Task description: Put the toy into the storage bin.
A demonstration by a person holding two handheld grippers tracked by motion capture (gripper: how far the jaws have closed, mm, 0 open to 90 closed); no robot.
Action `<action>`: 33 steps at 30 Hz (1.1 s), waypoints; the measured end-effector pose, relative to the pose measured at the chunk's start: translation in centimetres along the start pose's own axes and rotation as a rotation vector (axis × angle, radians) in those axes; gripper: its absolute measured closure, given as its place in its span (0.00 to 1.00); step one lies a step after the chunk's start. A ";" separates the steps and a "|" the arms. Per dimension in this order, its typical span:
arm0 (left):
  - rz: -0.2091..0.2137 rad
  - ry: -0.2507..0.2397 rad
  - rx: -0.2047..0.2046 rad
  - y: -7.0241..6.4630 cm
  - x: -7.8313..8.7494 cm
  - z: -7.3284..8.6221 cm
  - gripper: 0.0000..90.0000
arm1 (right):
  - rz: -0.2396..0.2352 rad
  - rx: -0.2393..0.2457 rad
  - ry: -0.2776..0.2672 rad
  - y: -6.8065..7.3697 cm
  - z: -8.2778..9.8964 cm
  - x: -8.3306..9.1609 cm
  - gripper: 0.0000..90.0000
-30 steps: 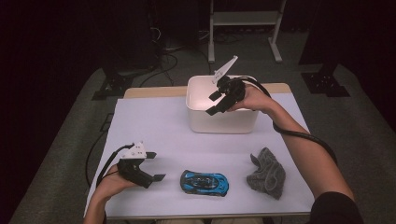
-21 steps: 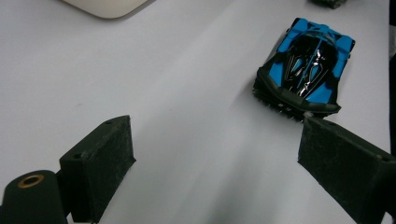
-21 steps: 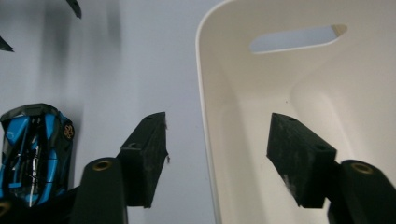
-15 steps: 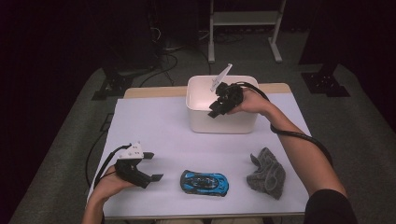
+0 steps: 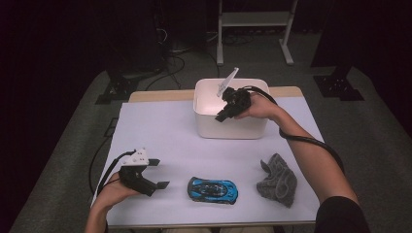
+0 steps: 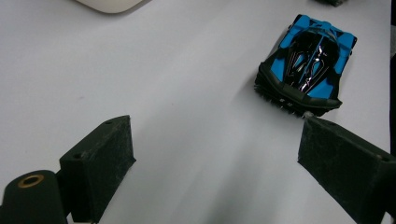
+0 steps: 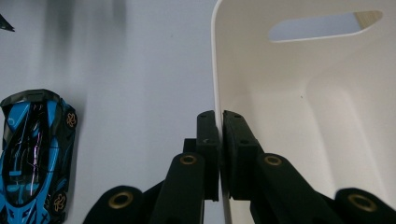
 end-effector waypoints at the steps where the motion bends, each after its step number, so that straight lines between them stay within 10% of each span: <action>1: -0.001 -0.001 0.002 0.0 0.0 0.0 0.11 | -0.001 0.001 -0.001 0.1 0.0 0.0 0.94; 33: 0.014 0.020 -0.015 -0.1 -0.5 0.7 0.11 | -0.064 0.074 -0.007 6.8 -0.2 -0.8 0.95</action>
Point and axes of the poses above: each handheld gripper's, and its own axes: x roughly backward along the jaws, z roughly out of its underside, y roughly to its left, the point moved 7 cm from there along -x, roughly forward along the jaws, and after that the axes turned 11 degrees about -x, right-handed, at the moved point
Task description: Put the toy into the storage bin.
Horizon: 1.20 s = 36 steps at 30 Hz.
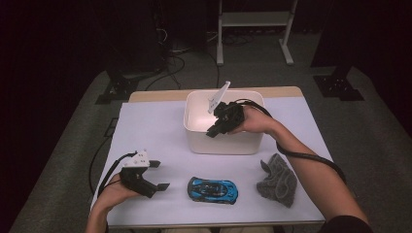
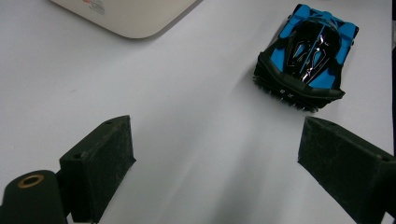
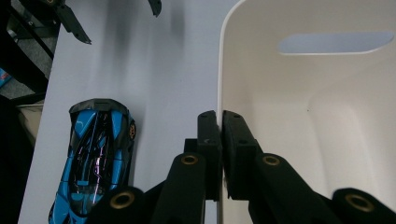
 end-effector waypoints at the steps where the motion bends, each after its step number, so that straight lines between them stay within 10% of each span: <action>1: 0.003 0.000 0.004 0.0 -0.1 0.1 0.11 | 0.002 -0.001 -0.003 0.1 0.0 0.0 0.95; 36: 0.029 -0.002 0.005 -0.4 0.0 0.0 0.11 | 0.022 0.000 0.014 1.8 1.0 -0.6 0.95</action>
Point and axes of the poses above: each handheld gripper's, and its own axes: x roughly backward along the jaws, z roughly out of its underside, y roughly to its left, the point moved 7 cm from there along -x, roughly forward along the jaws, and after that the axes turned 11 degrees about -x, right-handed, at the moved point
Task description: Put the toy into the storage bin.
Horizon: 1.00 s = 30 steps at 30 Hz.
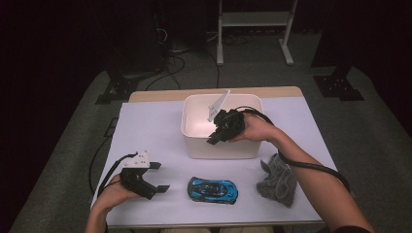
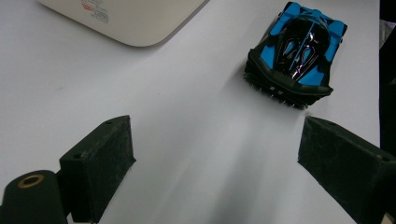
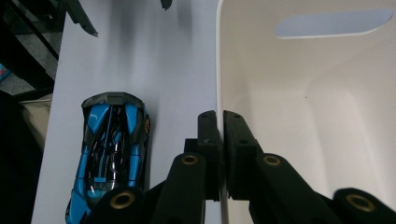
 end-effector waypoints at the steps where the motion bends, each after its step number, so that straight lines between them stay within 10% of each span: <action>1: 0.000 0.000 0.000 0.0 0.0 0.0 0.11 | 0.003 0.001 -0.001 0.1 0.0 0.0 0.95; 27: 0.013 -0.007 0.000 -0.2 0.0 -0.1 0.11 | -0.027 -0.013 -0.007 1.9 0.1 -0.2 0.93; 30: 0.007 -0.008 0.002 -0.1 0.0 0.0 0.11 | -0.024 -0.030 -0.028 2.1 0.1 0.4 0.81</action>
Point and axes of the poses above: each handheld gripper's, and its own axes: x roughly backward along the jaws, z roughly out of its underside, y roughly to its left, the point moved 7 cm from there along -x, roughly forward along the jaws, and after that the axes turned 11 degrees about -x, right-handed, at the moved point
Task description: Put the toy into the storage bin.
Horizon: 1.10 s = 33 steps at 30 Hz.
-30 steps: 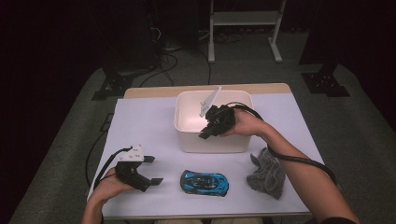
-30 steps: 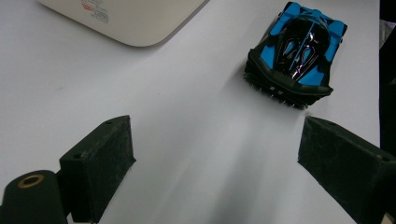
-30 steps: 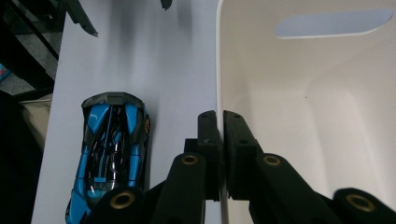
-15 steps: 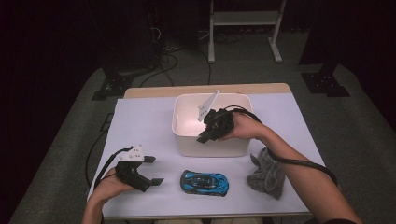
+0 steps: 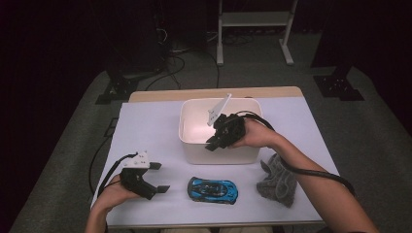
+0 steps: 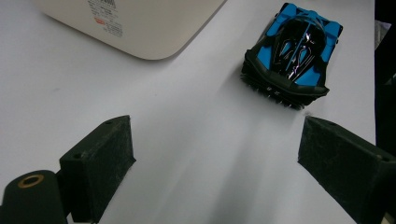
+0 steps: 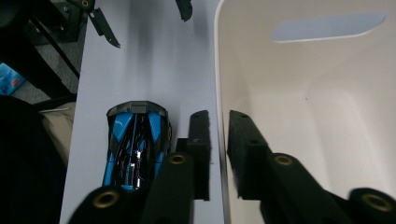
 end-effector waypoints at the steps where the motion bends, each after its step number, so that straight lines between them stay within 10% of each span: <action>1: -0.001 0.001 0.001 0.0 0.0 0.0 0.11 | 0.008 0.000 -0.007 0.1 0.0 0.3 0.78; 14: -0.021 -0.007 0.004 0.1 0.1 0.2 0.11 | -0.002 0.013 -0.108 3.4 1.1 3.7 0.45; 23: -0.045 -0.009 -0.001 0.4 0.2 0.4 0.11 | -0.014 0.019 -0.110 6.4 4.4 1.8 0.31; 33: -0.050 -0.007 -0.004 0.3 0.1 0.5 0.10 | -0.040 -0.026 -0.109 6.7 7.3 -2.3 0.28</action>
Point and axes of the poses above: each handheld gripper's, and its own axes: x roughly backward along the jaws, z roughly out of its underside, y roughly to its left, the point moved 7 cm from there along -x, roughly forward along the jaws, and after that the axes turned 11 degrees about -x, right-handed, at the moved point
